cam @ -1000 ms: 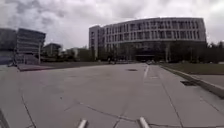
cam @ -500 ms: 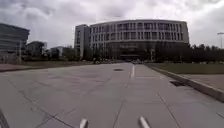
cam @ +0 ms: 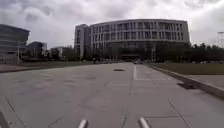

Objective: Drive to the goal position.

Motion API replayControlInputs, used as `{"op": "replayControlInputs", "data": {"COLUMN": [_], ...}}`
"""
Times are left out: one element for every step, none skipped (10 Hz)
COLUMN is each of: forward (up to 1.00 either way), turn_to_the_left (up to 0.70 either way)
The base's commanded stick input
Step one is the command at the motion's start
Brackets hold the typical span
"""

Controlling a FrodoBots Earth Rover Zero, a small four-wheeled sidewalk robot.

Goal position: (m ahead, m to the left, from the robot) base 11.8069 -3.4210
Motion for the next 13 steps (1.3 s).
{"op": "replayControlInputs", "data": {"forward": [0.7, 0.7, 0.7, 0.7, 0.7, 0.7, 0.7, 0.7, 0.7, 0.7, 0.7, 0.7, 0.7], "turn_to_the_left": [-0.19, -0.35, -0.35, -0.35, -0.35, -0.35, -0.24, 0.0, 0.0, 0.0, 0.0, 0.0, 0.0]}}
